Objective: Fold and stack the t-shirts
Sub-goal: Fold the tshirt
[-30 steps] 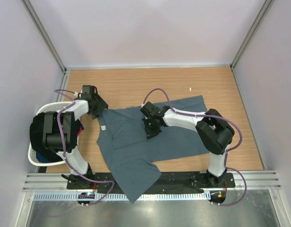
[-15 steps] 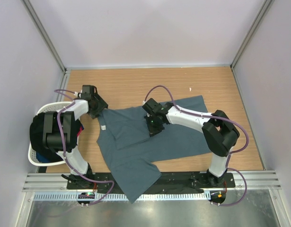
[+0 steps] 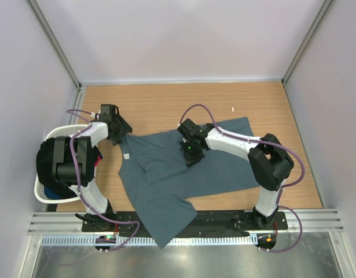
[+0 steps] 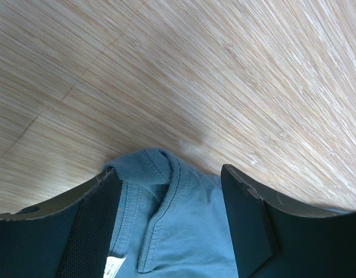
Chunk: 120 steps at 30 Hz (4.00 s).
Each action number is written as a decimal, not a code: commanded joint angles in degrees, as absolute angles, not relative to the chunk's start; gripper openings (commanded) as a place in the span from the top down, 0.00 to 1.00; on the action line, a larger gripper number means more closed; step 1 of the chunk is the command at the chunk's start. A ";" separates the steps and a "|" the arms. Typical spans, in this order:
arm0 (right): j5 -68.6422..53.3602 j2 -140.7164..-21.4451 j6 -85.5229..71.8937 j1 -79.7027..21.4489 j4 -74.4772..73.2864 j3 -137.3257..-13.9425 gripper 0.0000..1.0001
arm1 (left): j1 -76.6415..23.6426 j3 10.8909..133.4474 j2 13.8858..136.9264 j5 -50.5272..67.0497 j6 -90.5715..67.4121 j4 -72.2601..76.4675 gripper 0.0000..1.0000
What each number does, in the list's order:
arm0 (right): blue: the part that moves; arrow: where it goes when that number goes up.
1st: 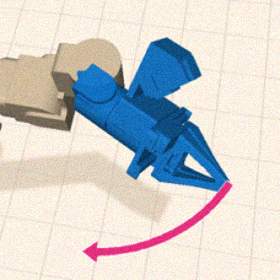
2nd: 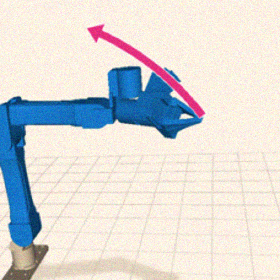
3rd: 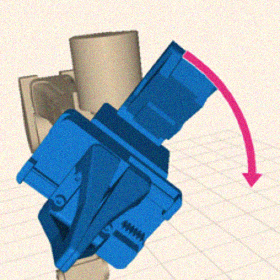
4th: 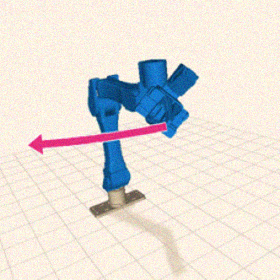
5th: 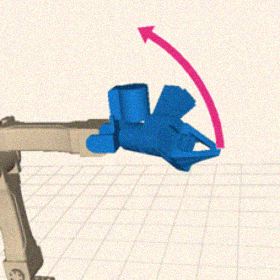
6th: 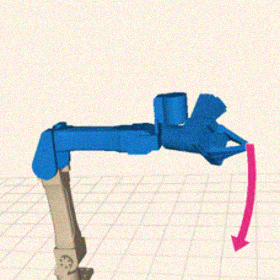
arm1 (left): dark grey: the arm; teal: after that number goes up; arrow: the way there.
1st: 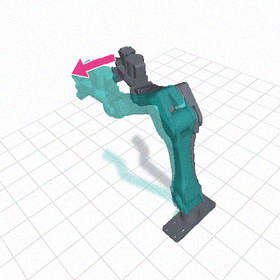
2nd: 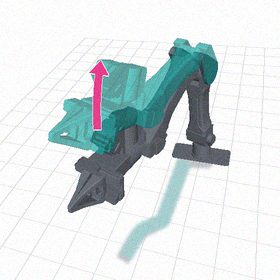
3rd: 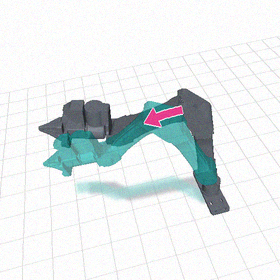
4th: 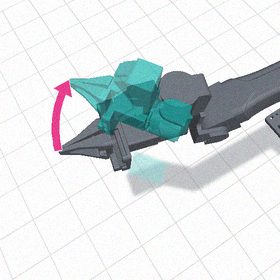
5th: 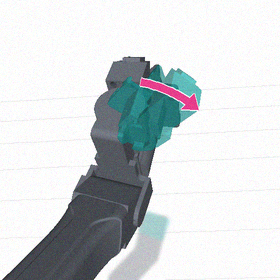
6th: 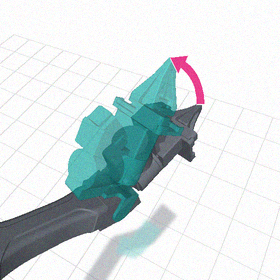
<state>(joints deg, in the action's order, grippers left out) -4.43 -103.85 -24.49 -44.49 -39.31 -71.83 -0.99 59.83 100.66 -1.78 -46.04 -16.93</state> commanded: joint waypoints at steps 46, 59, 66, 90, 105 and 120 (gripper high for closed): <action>-0.27 -114.86 -23.90 -36.74 -44.32 -105.72 0.61 | -0.26 55.20 84.99 5.01 -39.81 -19.96 0.33; -2.11 -125.59 -24.79 -37.44 -29.98 -108.55 0.68 | -0.26 55.90 92.37 5.71 -39.64 -17.75 0.52; -0.62 -127.88 -25.05 -37.62 -28.92 -107.14 0.69 | -0.26 56.34 95.36 6.94 -39.46 -16.00 0.64; 6.85 -131.66 -27.16 -37.62 -27.95 -104.50 0.74 | 1.67 49.49 84.99 4.31 -41.57 -18.63 1.00; 8.09 -132.45 -28.13 -37.00 -28.65 -104.41 0.75 | 2.55 42.10 81.82 3.17 -43.15 -17.06 0.99; -1.65 -124.47 -20.93 -37.09 -37.70 -114.52 0.52 | 2.64 45.53 75.51 6.58 -43.59 -22.06 0.69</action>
